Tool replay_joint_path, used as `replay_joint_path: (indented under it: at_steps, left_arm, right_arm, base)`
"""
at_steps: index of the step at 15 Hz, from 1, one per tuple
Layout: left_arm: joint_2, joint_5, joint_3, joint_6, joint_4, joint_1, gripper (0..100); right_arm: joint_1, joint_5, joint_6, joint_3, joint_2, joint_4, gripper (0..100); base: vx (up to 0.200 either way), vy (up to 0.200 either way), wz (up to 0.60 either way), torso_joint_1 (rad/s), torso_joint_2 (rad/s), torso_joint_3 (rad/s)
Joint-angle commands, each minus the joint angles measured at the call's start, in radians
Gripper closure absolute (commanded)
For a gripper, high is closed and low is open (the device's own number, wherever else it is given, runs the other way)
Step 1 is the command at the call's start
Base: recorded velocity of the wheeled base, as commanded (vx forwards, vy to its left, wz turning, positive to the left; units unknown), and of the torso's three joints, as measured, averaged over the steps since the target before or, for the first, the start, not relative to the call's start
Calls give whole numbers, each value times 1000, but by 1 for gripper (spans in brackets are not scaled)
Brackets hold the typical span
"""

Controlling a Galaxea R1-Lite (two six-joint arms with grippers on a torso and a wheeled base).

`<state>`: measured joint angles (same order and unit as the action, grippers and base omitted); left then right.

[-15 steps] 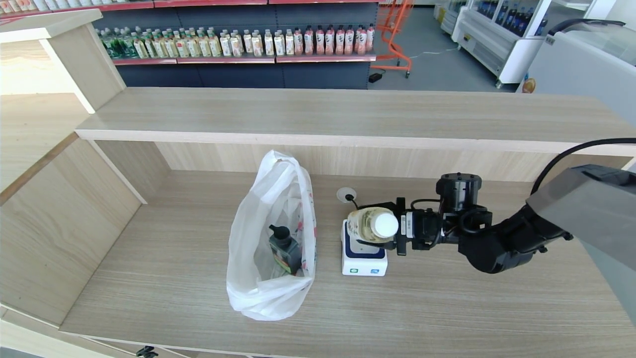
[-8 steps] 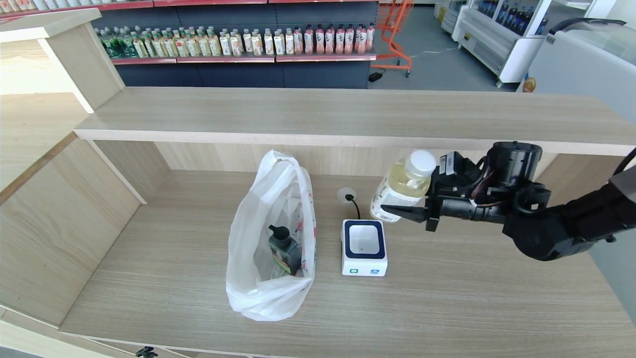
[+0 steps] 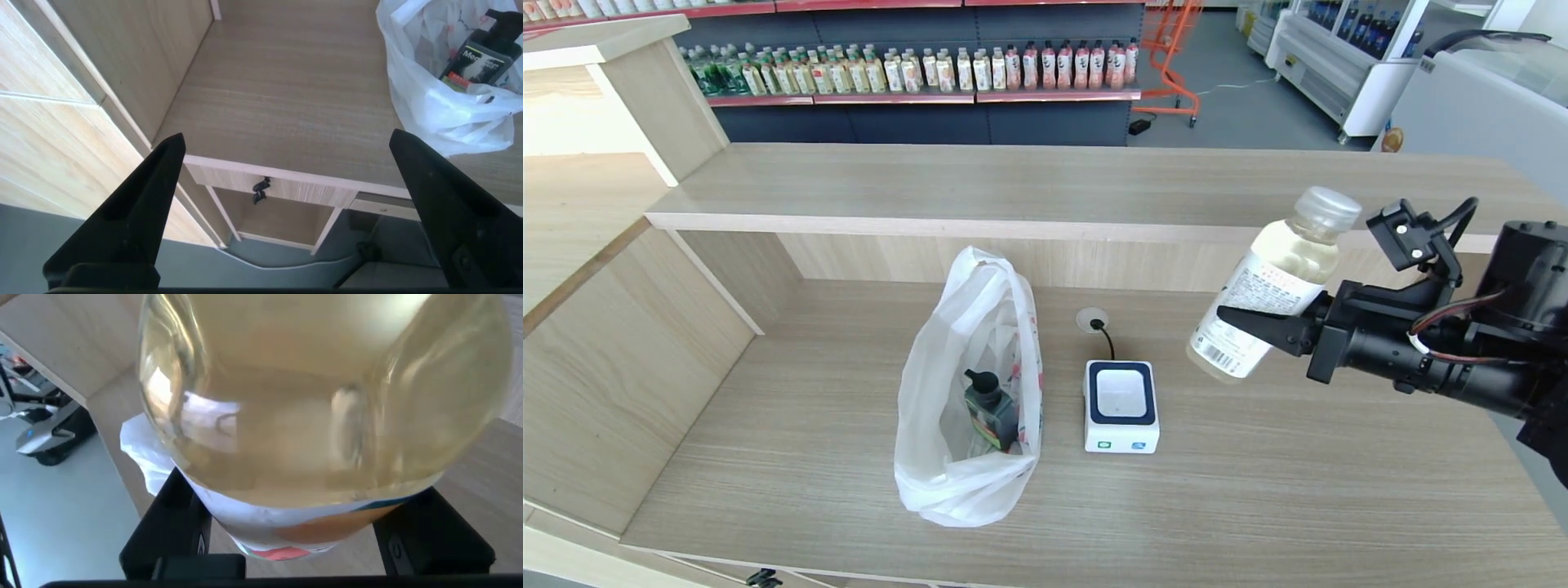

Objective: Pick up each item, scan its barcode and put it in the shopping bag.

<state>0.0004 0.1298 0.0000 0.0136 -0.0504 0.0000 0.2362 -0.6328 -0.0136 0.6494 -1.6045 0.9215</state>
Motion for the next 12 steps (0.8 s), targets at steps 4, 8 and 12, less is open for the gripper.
replay_joint_path:
  at_steps: [4,8,12]
  left_arm:
    - [0,1,0,0,0,0,0]
    - [1,2,0,-23,1,0,0]
    - [0,2,0,-15,0,0,0]
  right_arm:
    - [0,2,7,-62,81,0,100]
    - [41,44,135,-94,172,-87,100]
    - [87,116,142,-7,126,-178,100]
  base:
    - [0,0,0,0,0,0]
    - [0,200,0,-3,-1,2]
    - [0,100,0,8,7,-2]
